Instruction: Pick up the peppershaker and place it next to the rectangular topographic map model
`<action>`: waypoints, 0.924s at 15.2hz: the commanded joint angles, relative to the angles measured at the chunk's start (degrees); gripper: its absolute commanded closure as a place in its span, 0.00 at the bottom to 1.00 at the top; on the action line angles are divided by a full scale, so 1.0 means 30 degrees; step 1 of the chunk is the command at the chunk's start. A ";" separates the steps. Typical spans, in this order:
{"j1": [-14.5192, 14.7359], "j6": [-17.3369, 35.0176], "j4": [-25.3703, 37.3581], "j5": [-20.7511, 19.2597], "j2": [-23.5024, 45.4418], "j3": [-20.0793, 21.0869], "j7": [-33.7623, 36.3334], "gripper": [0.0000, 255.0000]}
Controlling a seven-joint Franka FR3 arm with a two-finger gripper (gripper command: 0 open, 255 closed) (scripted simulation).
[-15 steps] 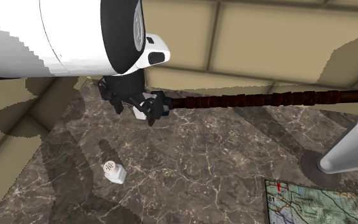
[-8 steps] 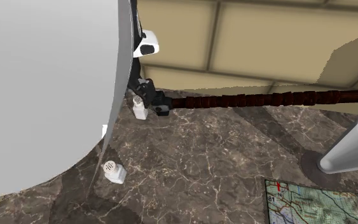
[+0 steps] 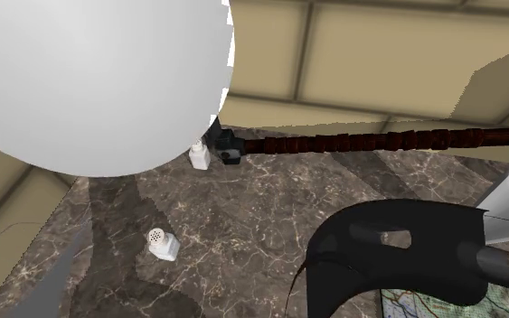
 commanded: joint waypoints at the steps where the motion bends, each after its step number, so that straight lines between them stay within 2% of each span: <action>1: -0.0002 0.0449 -0.0262 -0.0107 0.0193 -0.0055 0.0046 0.00; 10: 0.0000 0.0796 -0.0464 -0.0202 0.0354 -0.0078 0.0107 0.00; 11: -0.0006 0.0785 -0.0459 -0.0197 0.0347 -0.0079 0.0096 1.00; 14: -0.0018 0.0809 -0.0499 -0.0192 0.0330 -0.0081 0.0086 1.00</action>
